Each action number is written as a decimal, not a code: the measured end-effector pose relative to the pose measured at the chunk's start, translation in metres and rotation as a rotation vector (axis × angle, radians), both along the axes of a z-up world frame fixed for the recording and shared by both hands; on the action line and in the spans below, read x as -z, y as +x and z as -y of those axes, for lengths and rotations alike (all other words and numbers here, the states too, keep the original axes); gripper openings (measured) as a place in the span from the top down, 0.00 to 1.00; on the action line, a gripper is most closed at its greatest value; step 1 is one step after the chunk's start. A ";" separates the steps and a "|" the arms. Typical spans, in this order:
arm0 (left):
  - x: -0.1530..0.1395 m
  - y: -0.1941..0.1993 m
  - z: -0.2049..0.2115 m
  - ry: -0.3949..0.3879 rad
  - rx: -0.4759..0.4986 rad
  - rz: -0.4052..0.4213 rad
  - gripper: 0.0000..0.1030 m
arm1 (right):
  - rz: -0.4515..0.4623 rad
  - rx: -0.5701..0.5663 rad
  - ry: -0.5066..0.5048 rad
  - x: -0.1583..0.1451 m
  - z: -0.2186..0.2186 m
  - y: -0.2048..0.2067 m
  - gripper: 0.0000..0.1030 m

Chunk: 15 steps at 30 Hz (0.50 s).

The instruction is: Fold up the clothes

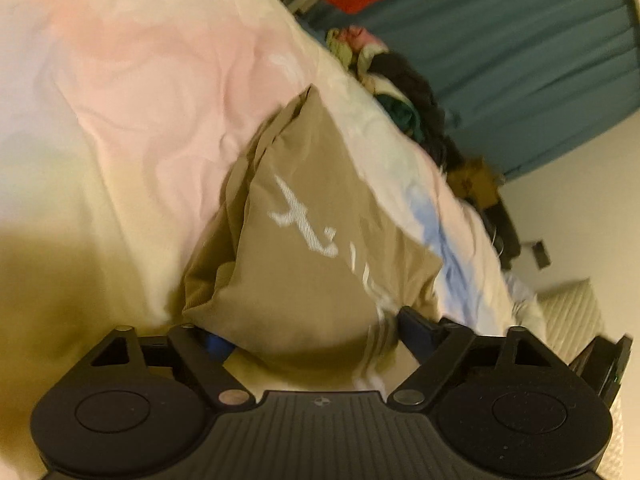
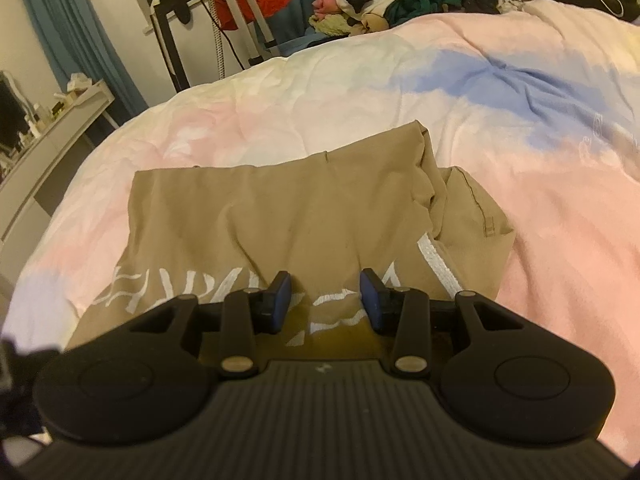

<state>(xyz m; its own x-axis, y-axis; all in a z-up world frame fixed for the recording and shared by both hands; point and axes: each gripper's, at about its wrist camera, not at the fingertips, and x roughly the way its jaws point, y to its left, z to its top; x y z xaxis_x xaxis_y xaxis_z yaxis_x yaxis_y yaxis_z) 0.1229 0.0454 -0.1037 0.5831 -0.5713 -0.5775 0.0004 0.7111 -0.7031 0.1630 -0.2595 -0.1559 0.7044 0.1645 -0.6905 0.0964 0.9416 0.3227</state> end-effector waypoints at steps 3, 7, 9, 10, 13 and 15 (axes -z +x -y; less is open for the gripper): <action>-0.002 -0.005 -0.004 -0.008 -0.036 0.028 0.40 | 0.006 0.047 0.105 -0.002 0.011 -0.005 0.60; -0.004 -0.011 -0.007 0.008 -0.056 0.049 0.53 | 0.023 0.107 0.372 -0.009 0.035 -0.021 0.49; -0.006 -0.012 -0.007 0.019 -0.058 0.055 0.58 | 0.032 0.089 0.535 -0.012 0.043 -0.030 0.20; -0.007 -0.013 -0.008 0.017 -0.059 0.058 0.60 | 0.039 0.083 0.627 -0.011 0.046 -0.036 0.08; -0.009 -0.013 -0.010 0.008 -0.062 0.054 0.65 | -0.005 0.061 0.843 0.004 0.046 -0.045 0.09; -0.009 -0.013 -0.010 0.003 -0.069 0.046 0.67 | -0.035 0.064 0.950 0.016 0.044 -0.051 0.09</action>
